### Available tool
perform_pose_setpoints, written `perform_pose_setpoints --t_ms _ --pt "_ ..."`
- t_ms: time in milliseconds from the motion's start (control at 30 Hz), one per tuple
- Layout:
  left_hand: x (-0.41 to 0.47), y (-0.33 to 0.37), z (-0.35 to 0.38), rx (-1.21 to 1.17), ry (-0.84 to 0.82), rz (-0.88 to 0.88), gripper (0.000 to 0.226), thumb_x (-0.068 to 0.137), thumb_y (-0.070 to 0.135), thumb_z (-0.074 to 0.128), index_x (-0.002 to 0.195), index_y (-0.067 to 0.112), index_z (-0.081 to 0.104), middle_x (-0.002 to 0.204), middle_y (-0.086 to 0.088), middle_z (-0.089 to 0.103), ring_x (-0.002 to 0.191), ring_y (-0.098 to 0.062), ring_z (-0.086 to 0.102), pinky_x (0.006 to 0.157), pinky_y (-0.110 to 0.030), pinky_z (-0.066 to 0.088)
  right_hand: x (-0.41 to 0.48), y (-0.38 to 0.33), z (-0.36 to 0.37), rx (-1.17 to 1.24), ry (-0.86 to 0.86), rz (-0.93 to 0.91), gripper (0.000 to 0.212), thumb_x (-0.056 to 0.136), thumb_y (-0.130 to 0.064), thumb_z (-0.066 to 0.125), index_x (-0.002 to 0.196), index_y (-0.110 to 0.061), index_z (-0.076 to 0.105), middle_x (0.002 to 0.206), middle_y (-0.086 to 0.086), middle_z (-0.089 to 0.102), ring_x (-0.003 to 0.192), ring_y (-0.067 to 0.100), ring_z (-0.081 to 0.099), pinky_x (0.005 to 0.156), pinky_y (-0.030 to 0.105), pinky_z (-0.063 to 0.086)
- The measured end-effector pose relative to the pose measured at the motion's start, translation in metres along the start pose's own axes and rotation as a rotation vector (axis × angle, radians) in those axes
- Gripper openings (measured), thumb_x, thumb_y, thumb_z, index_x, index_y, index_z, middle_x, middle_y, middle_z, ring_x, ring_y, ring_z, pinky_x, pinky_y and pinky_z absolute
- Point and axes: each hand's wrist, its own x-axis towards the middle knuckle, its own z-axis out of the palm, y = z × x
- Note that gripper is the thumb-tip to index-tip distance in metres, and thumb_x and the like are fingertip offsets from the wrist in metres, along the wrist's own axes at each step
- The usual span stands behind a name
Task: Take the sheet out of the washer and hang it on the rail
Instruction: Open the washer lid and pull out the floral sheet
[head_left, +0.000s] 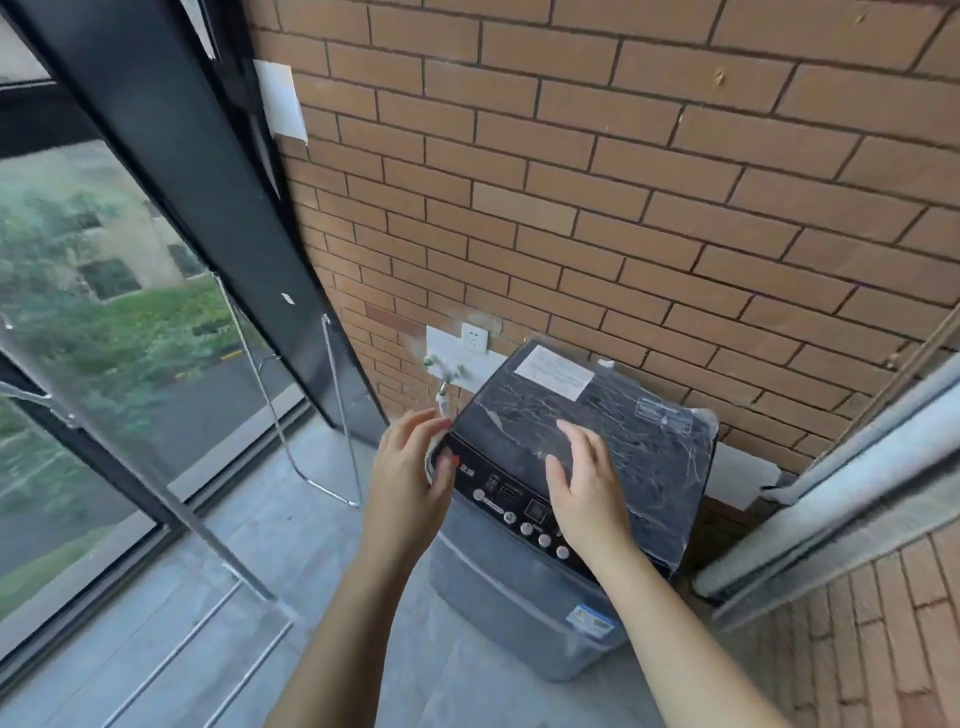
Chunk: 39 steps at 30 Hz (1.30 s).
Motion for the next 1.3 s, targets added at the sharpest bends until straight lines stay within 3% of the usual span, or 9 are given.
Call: perform_pose_setpoints --t_ms 233,433,567,867,1067,1133,1200,1300 --pt "0.021 0.000 0.071 0.052 -0.085 -0.068 0.027 0.089 0.007 0.057 0.115 0.012 0.064 0.122 0.002 0.057 0.117 -0.013 0.047 0.094 -0.017 0.032 0.040 0.070 0.008 -0.026 -0.167 0.091 0.041 0.098 -0.030 0.043 0.139 -0.023 0.039 0.142 -0.002 0.040 0.125 0.017 0.044 0.097 0.036 0.045" --pt "0.025 0.000 0.122 0.095 -0.131 -0.143 0.029 0.089 0.007 0.055 0.115 0.012 0.064 0.122 0.001 0.057 0.117 -0.016 0.048 0.099 -0.027 0.040 0.071 0.114 0.029 -0.050 -0.462 0.112 0.042 0.099 -0.032 0.039 0.141 -0.025 0.034 0.147 -0.004 0.035 0.130 0.018 0.040 0.102 0.038 0.040" --pt "0.027 -0.012 0.144 0.157 -0.207 -0.179 0.030 0.089 0.010 0.055 0.117 0.014 0.063 0.124 0.002 0.057 0.121 -0.016 0.046 0.101 -0.026 0.038 0.079 0.129 0.048 -0.034 -0.599 0.143 0.043 0.098 -0.035 0.038 0.141 -0.029 0.031 0.148 -0.005 0.033 0.129 0.019 0.042 0.102 0.043 0.041" --pt "0.043 -0.039 0.177 0.212 -0.326 -0.213 0.030 0.087 0.008 0.057 0.116 0.014 0.065 0.123 0.001 0.060 0.119 -0.018 0.050 0.102 -0.032 0.039 0.095 0.147 0.075 -0.063 -0.725 0.251 0.045 0.097 -0.038 0.038 0.141 -0.028 0.031 0.146 -0.001 0.041 0.129 0.023 0.044 0.104 0.046 0.039" --pt "0.050 -0.054 0.192 0.252 -0.446 -0.163 0.034 0.088 0.014 0.058 0.121 0.021 0.061 0.132 0.003 0.056 0.130 -0.019 0.043 0.109 -0.038 0.036 0.110 0.148 0.070 -0.023 -0.730 0.315 0.037 0.097 -0.030 0.041 0.133 -0.023 0.043 0.129 0.001 0.056 0.114 0.021 0.053 0.096 0.040 0.045" --pt "0.052 -0.057 0.194 0.263 -0.514 -0.119 0.040 0.087 0.020 0.061 0.126 0.027 0.056 0.141 0.006 0.048 0.139 -0.018 0.032 0.114 -0.047 0.028 0.115 0.144 0.062 0.014 -0.698 0.322 0.036 0.096 -0.027 0.041 0.131 -0.022 0.046 0.123 0.000 0.059 0.108 0.018 0.054 0.092 0.036 0.047" --pt "0.056 -0.057 0.196 0.282 -0.588 -0.054 0.048 0.086 0.026 0.064 0.131 0.031 0.050 0.149 0.009 0.037 0.145 -0.016 0.018 0.118 -0.051 0.010 0.119 0.138 0.051 0.024 -0.664 0.304 0.034 0.096 -0.025 0.043 0.129 -0.021 0.049 0.120 0.000 0.060 0.105 0.016 0.055 0.090 0.035 0.047" --pt "0.064 -0.055 0.198 0.358 -0.605 0.077 0.058 0.085 0.032 0.066 0.138 0.035 0.042 0.154 0.010 0.027 0.147 -0.015 0.007 0.113 -0.052 -0.006 0.125 0.129 0.035 0.032 -0.629 0.271 0.032 0.095 -0.024 0.047 0.126 -0.022 0.052 0.122 -0.001 0.058 0.103 0.014 0.054 0.089 0.029 0.046"
